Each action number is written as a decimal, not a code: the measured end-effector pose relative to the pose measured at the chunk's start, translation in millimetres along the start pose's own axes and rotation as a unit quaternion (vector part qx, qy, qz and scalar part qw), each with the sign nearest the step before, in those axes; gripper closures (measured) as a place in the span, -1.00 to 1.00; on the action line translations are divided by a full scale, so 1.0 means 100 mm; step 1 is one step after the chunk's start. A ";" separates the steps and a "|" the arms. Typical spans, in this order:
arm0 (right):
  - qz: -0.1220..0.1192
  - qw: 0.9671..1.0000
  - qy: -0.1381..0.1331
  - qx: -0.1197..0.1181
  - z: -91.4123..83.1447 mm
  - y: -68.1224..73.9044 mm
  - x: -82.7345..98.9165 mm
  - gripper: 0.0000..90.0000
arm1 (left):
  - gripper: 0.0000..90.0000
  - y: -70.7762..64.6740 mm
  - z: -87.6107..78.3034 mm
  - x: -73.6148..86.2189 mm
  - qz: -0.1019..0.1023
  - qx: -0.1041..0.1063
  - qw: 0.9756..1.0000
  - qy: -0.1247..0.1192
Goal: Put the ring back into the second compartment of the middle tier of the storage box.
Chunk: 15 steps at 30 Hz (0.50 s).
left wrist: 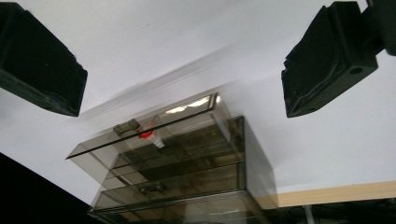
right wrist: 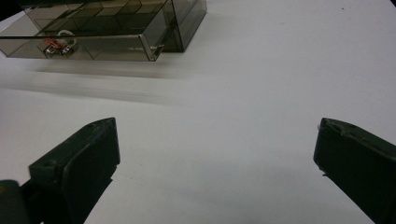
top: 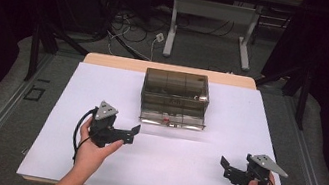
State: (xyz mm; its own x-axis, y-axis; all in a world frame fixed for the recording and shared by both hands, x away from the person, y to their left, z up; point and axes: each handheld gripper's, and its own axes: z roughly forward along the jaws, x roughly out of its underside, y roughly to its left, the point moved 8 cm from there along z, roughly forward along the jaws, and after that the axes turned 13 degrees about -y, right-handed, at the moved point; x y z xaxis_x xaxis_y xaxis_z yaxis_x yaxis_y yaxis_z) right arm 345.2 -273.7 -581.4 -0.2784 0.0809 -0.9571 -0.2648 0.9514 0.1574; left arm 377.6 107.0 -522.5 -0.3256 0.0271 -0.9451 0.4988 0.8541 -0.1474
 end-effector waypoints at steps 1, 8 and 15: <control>-0.001 1.000 0.001 0.001 0.00 0.00 0.00 -1.00 | -0.99 0.03 -0.02 0.02 -0.003 -0.002 1.000 -0.004; -0.001 1.000 0.001 -0.001 0.01 0.01 0.01 -1.00 | -0.99 0.25 -0.18 0.16 -0.025 -0.021 0.999 -0.023; -0.002 1.000 0.006 0.002 0.01 0.02 0.02 -1.00 | -0.99 0.41 -0.33 0.25 -0.036 -0.037 0.998 -0.032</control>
State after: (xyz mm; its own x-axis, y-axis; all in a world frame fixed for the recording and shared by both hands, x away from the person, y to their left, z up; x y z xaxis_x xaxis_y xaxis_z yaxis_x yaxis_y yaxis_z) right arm 344.9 -271.7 -583.2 -0.2874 0.0729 -0.9550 -0.2632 0.9527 0.1519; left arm 363.0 160.1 -542.5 -0.3057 -0.0677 -0.9497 0.4138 0.8889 -0.1966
